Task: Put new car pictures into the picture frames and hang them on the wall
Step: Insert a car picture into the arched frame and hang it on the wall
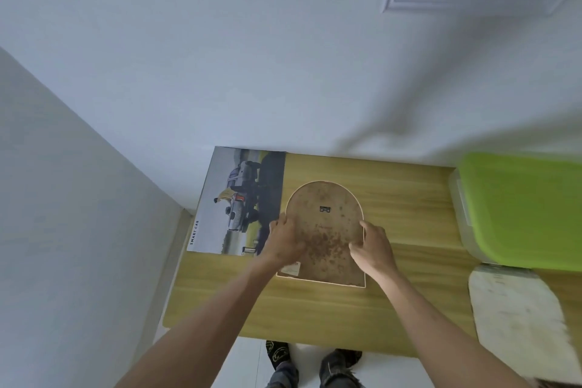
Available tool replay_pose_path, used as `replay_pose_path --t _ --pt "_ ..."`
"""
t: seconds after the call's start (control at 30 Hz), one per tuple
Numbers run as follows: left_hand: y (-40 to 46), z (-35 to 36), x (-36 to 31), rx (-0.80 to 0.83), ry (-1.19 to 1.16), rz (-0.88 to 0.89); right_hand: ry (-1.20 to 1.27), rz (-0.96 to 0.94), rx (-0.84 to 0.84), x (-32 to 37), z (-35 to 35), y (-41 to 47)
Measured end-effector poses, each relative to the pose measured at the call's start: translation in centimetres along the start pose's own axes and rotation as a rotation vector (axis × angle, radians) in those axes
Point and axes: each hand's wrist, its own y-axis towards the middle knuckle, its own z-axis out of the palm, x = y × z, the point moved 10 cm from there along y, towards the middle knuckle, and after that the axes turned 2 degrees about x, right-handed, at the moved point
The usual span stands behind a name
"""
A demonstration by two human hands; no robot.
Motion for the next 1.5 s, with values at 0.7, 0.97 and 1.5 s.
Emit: replay_pose_path --t 0.7,0.97,1.5 --pt "-8.7 -12.6 -7.7 -0.254 -0.891 0.214 0.512 -0.175 -0.215 8.5 -11.5 -8.4" --pt "-17.5 -15.9 -16.9 -0.677 -0.457 0.379 0.447 -0.471 -0.164 15.8 -20.1 -15.2" --pt "-27.5 -19.2 -25.9 -0.850 -0.260 0.517 0.831 -0.586 -0.171 16.4 -33.0 -22.6"
